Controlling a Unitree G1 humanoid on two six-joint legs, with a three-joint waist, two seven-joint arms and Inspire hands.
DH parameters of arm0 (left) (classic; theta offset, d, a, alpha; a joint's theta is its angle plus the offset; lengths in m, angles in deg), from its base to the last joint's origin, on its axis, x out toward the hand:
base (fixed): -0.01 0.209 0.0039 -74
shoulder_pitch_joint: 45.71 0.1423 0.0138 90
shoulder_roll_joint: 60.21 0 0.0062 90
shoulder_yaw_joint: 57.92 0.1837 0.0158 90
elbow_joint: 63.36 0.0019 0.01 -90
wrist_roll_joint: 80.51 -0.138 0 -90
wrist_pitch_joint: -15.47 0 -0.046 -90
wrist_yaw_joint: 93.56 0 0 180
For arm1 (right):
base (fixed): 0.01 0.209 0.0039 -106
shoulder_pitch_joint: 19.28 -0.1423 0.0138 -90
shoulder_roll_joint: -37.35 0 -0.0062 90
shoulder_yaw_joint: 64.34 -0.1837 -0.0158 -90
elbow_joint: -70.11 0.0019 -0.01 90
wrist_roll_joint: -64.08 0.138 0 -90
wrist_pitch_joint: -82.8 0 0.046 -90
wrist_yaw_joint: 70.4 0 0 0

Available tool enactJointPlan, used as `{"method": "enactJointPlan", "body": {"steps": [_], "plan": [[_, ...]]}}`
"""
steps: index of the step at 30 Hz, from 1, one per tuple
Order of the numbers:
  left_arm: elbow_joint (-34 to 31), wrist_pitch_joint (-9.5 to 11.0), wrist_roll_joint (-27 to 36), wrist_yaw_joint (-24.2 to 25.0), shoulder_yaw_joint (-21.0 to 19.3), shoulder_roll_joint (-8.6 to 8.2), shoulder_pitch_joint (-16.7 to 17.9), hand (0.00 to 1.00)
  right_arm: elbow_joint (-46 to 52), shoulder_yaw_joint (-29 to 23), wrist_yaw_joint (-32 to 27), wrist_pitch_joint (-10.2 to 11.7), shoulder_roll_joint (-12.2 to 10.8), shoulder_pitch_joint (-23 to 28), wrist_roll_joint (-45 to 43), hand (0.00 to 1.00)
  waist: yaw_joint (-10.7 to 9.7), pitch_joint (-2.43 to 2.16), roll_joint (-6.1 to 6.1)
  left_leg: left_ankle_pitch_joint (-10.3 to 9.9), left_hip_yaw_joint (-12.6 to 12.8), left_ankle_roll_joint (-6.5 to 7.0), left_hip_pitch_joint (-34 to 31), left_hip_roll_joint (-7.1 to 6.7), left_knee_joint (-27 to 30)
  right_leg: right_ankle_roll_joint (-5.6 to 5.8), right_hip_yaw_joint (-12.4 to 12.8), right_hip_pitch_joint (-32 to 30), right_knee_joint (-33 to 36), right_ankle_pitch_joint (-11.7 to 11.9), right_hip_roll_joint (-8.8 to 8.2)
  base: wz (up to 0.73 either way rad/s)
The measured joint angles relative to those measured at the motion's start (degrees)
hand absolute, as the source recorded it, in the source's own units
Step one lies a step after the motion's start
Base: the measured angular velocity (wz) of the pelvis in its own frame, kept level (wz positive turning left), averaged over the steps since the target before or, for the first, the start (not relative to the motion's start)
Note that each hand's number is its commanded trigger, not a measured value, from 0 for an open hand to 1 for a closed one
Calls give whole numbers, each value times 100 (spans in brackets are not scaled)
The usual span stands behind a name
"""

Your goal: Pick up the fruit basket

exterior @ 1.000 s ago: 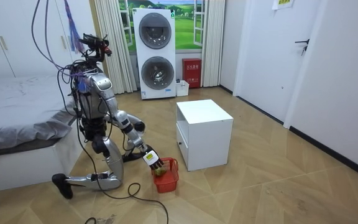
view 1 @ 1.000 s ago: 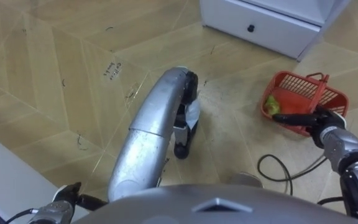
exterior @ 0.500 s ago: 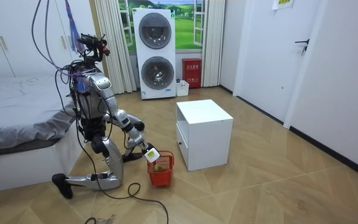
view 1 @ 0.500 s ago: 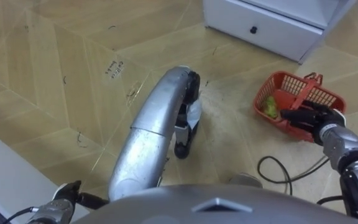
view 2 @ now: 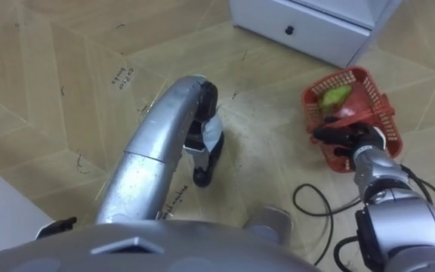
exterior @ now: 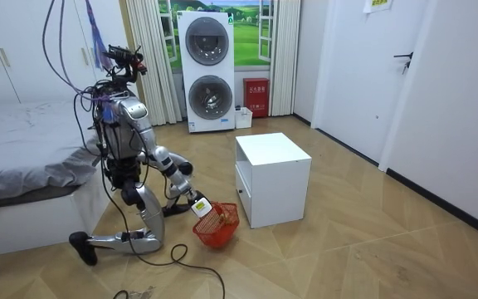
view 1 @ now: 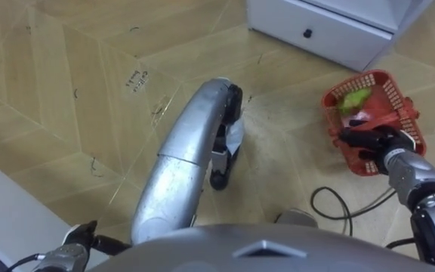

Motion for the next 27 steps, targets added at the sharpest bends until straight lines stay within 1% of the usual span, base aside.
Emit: {"method": "enactJointPlan", "body": {"steps": [2, 3, 4, 5, 6, 7, 8, 9, 10, 11, 12, 13, 14, 15, 16, 17, 18, 19, 20, 21, 22, 23, 24, 25, 26, 27], "plan": [[-13, -5, -74, 1, -20, 7, 32, 0, 32, -13, -9, -2, 6, -2, -15, 100, -1, 1, -3, -2, -36, 3, -12, 0, 38, -4, 53, 8, 3, -2, 61, -5], [-31, -16, -234, 1, -66, 18, -25, 0, 41, -12, -9, -2, 19, -6, -57, 100, -7, -5, -19, -3, -75, 2, -35, -1, 68, -17, 71, 12, 7, -7, 84, -3], [-17, -26, -258, -3, -78, 25, -52, 0, 42, -12, -10, -3, 22, -8, -54, 100, -8, -4, -41, -3, -83, 2, -42, -3, 77, -22, 71, 13, 10, -9, 90, 0], [-21, -47, -254, -6, -100, 45, -90, 0, 57, -12, -20, -4, 22, -9, -34, 100, -32, -9, -103, -6, -81, 7, -47, -10, 95, -29, 85, 25, 10, -13, 120, -4], [-40, -57, -252, -11, -119, 63, -113, 0, 157, -12, -40, -16, 23, -10, -23, 100, -77, -14, -165, -29, -82, 21, -45, -10, 125, -29, 107, 42, 6, -13, 123, -6], [-58, -89, -262, -13, -122, 65, -136, 0, 253, -12, -48, -24, 26, -11, -24, 100, -113, -11, -194, -43, -84, 26, -44, -10, 148, -29, 119, 50, 6, -13, 130, -9], [-147, -160, -245, -35, -184, 69, -211, 0, 529, -12, -88, -28, 23, -15, -21, 100, -199, 0, -264, -69, -95, 55, -43, -13, 184, -29, 139, 70, 1, -13, 140, -6], [-237, -179, -244, -95, -354, 74, -359, 0, 878, -33, -179, -28, 7, -14, 8, 100, -319, 2, -274, -89, -120, 84, -33, -30, 227, -35, 153, 130, -19, -11, 169, 0], [-262, -198, -244, -152, -368, 80, -476, 0, 1032, -35, -218, -23, 0, -14, 25, 100, -375, 8, -292, -98, -144, 99, -30, -42, 255, -30, 154, 172, -38, -13, 198, 11], [-379, -233, -245, -286, -447, 101, -757, 0, 1229, -37, -301, 5, -44, -6, 28, 100, -505, 8, -322, -124, -211, 148, -21, -51, 325, -29, 63, 302, -109, -14, 269, 15], [-548, -233, -249, -430, -570, 122, -1076, 0, 1415, -40, -426, 26, -126, 34, 28, 100, -553, -6, -381, -155, -263, 185, -28, -43, 378, -42, 55, 373, -182, -32, 359, 14], [-663, -231, -258, -511, -633, 121, -1223, 0, 1501, -39, -478, 26, -172, 48, 29, 100, -578, -5, -395, -173, -277, 204, -29, -46, 393, -78, 71, 411, -237, -79, 433, 5], [-947, -198, -265, -654, -736, 110, -1435, 0, 1616, -40, -546, 31, -257, 66, 14, 100, -667, -15, -399, -203, -282, 260, -19, -45, 392, -104, 159, 500, -421, -220, 622, 0], [-1298, -119, -241, -765, -792, 67, -1546, 0, 1778, -36, -575, 33, -278, 175, 9, 100, -762, -20, -361, -238, -283, 346, 54, -46, 336, -85, 265, 583, -696, -282, 829, 3], [-1453, -61, -234, -815, -793, 33, -1574, 0, 1853, -36, -590, 33, -278, 249, 9, 100, -805, -31, -331, -260, -285, 402, 110, -49, 268, -84, 297, 622, -883, -279, 910, -7], [-1704, 72, -214, -924, -789, -60, -1581, 0, 1916, -38, -598, 29, -274, 366, 25, 100, -823, -47, -220, -306, -288, 491, 258, -27, 58, -69, 402, 641, -1334, -263, 1011, -25], [-1809, 199, -191, -1028, -783, -186, -1529, 0, 1959, -38, -583, -1, -282, 464, 59, 100, -854, -58, -132, -328, -241, 544, 517, -46, -333, -21, 514, 669, -1943, -187, 981, -36], [-1815, 224, -166, -1067, -781, -242, -1486, 0, 2009, -39, -572, -30, -291, 528, 124, 100, -860, -69, -113, -322, -188, 577, 675, -67, -590, -25, 541, 687, -2301, -96, 970, -46], [-1806, 230, -118, -1146, -778, -362, -1342, 0, 2209, -39, -555, -97, -305, 719, 291, 100, -857, -90, -82, -293, -114, 642, 1044, -110, -1139, -12, 677, 732, -3001, 247, 954, -37], [-1806, 227, -118, -1173, -774, -480, -1167, 0, 2357, -43, -528, -106, -307, 883, 389, 100, -867, -111, -46, -218, -81, 718, 1426, -174, -1728, -62, 738, 758, -3633, 840, 924, -30], [-1808, 226, -114, -1172, -757, -516, -1074, 0, 2380, -44, -528, -119, -314, 928, 469, 100, -872, -116, -37, -165, -73, 765, 1629, -206, -2026, -48, 737, 782, -3920, 1204, 897, -12], [-1822, 227, -81, -1171, -687, -543, -935, 0, 2466, -64, -537, -165, -323, 1000, 561, 100, -885, -119, -36, -52, -78, 814, 2040, -285, -2608, 51, 753, 786, -4362, 1859, 871, -16], [-1801, 223, -75, -1173, -668, -546, -729, 0, 2534, -75, -546, -164, -355, 984, 545, 100, -861, -123, -42, 49, -82, 837, 2476, -303, -3160, 104, 777, 650, -4551, 2035, 894, -26], [-1786, 221, -80, -1171, -654, -547, -613, 0, 2593, -83, -556, -164, -371, 993, 531, 100, -848, -125, -38, 97, -82, 839, 2705, -303, -3437, 110, 781, 555, -4562, 2029, 907, -39], [-1781, 221, -99, -1173, -644, -540, -433, 0, 2770, -114, -576, -160, -412, 1062, 496, 100, -877, -128, -35, 193, -89, 842, 3177, -321, -3949, 108, 728, 368, -4500, 2001, 948, -38], [-1760, 225, -116, -1173, -649, -536, -194, 0, 2946, -139, -575, -158, -438, 1161, 431, 100, -878, -143, -11, 288, -111, 840, 3662, -329, -4440, 119, 630, 173, -4495, 1966, 1003, -36]]}}
